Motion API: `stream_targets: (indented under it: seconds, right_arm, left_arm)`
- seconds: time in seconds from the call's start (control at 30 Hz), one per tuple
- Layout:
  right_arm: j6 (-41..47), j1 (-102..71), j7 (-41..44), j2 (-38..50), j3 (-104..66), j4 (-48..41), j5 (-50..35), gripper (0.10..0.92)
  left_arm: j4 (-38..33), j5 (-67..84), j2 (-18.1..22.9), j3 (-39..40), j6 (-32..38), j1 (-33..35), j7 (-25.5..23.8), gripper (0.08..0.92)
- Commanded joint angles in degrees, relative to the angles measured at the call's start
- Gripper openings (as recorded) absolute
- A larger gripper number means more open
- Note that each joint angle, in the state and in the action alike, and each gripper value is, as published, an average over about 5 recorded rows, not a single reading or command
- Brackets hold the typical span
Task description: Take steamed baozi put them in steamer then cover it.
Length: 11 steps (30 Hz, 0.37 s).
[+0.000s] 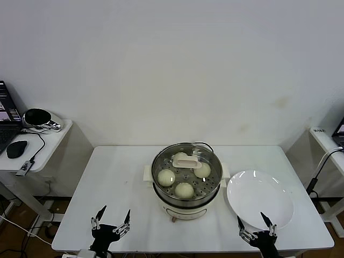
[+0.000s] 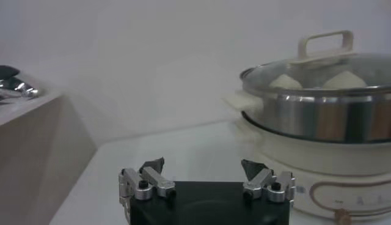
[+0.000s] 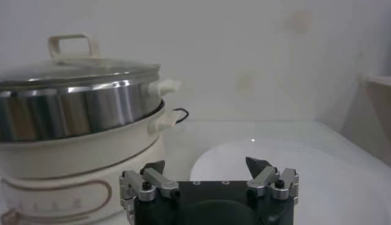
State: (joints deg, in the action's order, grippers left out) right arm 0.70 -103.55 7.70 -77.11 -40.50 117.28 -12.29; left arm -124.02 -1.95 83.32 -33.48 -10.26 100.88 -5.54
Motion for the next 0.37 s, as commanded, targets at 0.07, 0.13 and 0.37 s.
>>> stream_targets:
  seconds: [0.07,0.13,0.37]
  right_arm:
    - [2.99,-1.81,1.41,0.58,-1.57,2.92,3.74,0.823]
    - [2.92,-1.63,1.56,0.27,-1.54,2.83,4.05,0.823]
    - [2.74,-0.88,1.78,-0.38,-1.12,2.23,4.53,0.823]
  left_arm:
    - [-0.36,-0.68,0.33,-1.08,0.32,2.53,-0.01,0.823]
    - [-0.24,-1.86,0.27,-0.61,0.84,2.86,0.09,0.823]
    - [-0.71,-2.53,0.63,0.48,1.33,3.38,-0.14,0.823]
